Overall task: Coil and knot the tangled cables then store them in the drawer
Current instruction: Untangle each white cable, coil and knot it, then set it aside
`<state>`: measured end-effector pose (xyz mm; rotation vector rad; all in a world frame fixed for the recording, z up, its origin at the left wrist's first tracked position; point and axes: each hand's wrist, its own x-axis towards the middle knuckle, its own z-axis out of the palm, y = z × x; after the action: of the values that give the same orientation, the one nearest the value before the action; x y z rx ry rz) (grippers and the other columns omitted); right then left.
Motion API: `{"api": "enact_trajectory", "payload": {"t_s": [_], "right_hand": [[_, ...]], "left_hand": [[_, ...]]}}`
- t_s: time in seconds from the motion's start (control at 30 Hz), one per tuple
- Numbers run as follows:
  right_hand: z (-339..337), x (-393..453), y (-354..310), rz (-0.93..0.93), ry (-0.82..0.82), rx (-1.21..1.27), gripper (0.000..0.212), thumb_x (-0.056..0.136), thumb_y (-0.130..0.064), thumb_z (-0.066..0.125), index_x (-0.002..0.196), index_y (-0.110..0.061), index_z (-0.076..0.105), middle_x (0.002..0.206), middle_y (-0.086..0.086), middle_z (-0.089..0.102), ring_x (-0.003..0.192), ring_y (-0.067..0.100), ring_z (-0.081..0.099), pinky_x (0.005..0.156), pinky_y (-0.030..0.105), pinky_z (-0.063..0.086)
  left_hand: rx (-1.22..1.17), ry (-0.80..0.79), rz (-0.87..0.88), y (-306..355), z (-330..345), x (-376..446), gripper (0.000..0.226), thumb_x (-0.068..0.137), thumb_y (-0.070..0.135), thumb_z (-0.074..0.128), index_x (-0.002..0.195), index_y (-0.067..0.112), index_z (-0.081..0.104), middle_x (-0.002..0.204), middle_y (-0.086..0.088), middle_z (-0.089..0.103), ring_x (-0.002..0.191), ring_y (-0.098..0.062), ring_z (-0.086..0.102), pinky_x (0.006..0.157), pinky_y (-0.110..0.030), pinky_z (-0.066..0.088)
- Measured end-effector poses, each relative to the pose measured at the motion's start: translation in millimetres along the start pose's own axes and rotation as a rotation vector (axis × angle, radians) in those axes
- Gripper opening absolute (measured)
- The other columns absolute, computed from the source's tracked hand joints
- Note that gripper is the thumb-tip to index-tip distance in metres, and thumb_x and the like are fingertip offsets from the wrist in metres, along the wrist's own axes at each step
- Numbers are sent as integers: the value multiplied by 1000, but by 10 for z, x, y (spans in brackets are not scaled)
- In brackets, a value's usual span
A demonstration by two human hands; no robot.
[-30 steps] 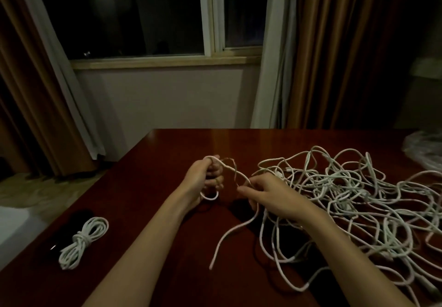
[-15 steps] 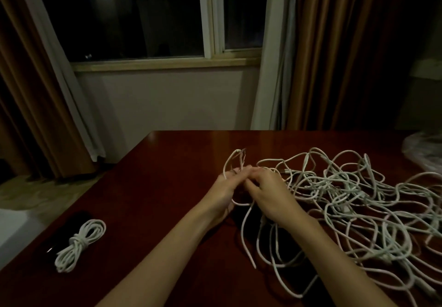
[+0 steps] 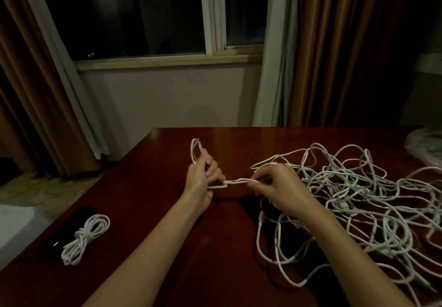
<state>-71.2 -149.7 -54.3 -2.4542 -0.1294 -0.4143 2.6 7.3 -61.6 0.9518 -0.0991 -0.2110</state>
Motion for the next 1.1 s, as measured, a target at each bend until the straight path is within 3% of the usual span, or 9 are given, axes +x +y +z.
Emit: {"api": "enact_trajectory", "payload": {"t_s": [0.23,0.33,0.4,0.5,0.67,0.77,0.93,1.0,1.1], "right_hand": [[-34,-26,-48,-27,97,57,11,87,-24,70,93,-19,77,79,-10,71,72,-5,62,65,8,47],[20,-19,-67,-70,165,-52,12,86,-22,70,97,-19,75,87,-8,72,73,-4,59,63,4,43],[44,-19,-62,-51,174,-33,11,86,-23,71,96,-22,68,85,-7,70,75,0,61,60,8,42],[18,-18,-18,7,134,93,21,84,-31,72,90,-22,55,78,-6,68,72,4,63,60,16,46],[-41,-8,26,-7,46,98,12,94,-28,60,87,-21,69,77,-7,66,71,2,61,68,21,48],[-36,-4,-43,-27,23,192,21,96,-31,55,87,-22,72,71,-5,66,67,6,61,63,19,45],[-3,-1,-89,-37,115,213,25,98,-28,52,87,-22,73,67,-4,65,63,10,60,64,24,47],[45,-17,-130,-53,84,181,23,98,-26,53,92,-20,74,65,-9,65,63,6,60,61,19,45],[85,-32,-168,-87,69,154,21,98,-21,54,98,-17,74,54,-29,56,57,-4,57,59,10,42]], "left_hand": [[756,-261,230,-113,17,-55,40,104,28,40,82,8,67,39,9,36,35,-7,30,42,-22,29],[1070,-333,343,-158,71,-143,40,103,21,43,70,30,63,45,13,53,43,-4,46,48,-21,33],[1155,-333,330,-167,74,-154,43,102,22,44,62,30,55,48,12,54,45,-3,48,50,-22,35],[976,-302,177,-153,48,-122,45,101,25,48,57,21,51,44,10,44,40,-6,38,45,-22,29],[266,-11,8,66,-20,16,39,97,25,54,62,19,40,47,11,29,36,1,24,33,-12,17],[324,19,43,98,-48,-23,32,93,26,59,65,17,47,50,6,34,38,-2,26,34,-12,20],[390,-48,51,20,22,-56,22,95,28,55,82,11,62,75,-5,71,37,-7,38,39,-14,31],[389,-153,38,-29,54,-74,26,96,29,52,77,12,61,84,-9,74,38,-7,40,42,-16,36],[423,-249,38,-94,102,-122,25,82,34,65,70,12,61,64,-3,61,45,-9,43,50,-21,38]]}}
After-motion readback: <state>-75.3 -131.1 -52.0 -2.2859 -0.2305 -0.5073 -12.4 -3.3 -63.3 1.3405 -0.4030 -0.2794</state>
